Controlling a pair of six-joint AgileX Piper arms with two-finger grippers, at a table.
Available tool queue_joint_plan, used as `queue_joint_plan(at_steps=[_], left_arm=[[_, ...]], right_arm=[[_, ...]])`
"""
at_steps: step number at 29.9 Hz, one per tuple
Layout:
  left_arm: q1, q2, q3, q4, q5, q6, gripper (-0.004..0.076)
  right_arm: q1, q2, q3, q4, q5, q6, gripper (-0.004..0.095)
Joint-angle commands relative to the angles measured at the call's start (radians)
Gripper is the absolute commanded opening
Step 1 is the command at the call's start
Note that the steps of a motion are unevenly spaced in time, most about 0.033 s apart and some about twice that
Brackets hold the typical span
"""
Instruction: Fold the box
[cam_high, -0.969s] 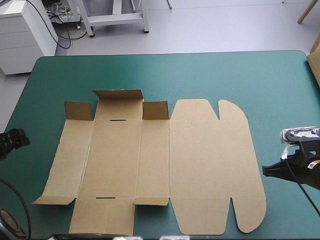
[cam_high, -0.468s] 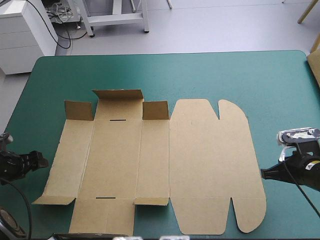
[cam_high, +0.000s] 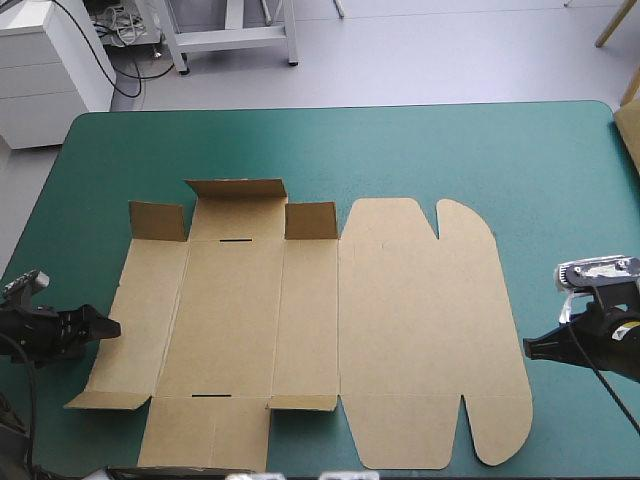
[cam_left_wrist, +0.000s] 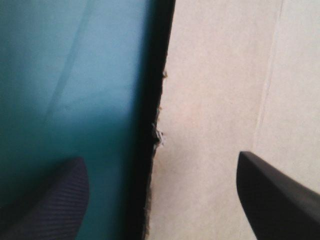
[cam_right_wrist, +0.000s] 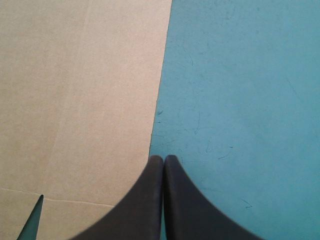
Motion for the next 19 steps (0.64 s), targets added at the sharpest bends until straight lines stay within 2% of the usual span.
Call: queue_joint_plan(at_steps=[1, 8, 19], left_arm=[[-0.005, 0.025, -0.006, -0.024, 0.04, 0.024, 0.0584], [-0.011, 0.097, -0.006, -0.048, 0.111, 0.044, 0.0584], [-0.139, 0.112, -0.006, 0.003, 0.104, 0.045, 0.0584]], right_arm=[[0.002, -0.001, -0.024, -0.003, -0.037, -0.005, -0.0021], [0.002, -0.001, -0.024, -0.003, -0.037, -0.005, -0.0021], [0.002, -0.001, -0.024, -0.005, -0.037, -0.005, -0.0021]])
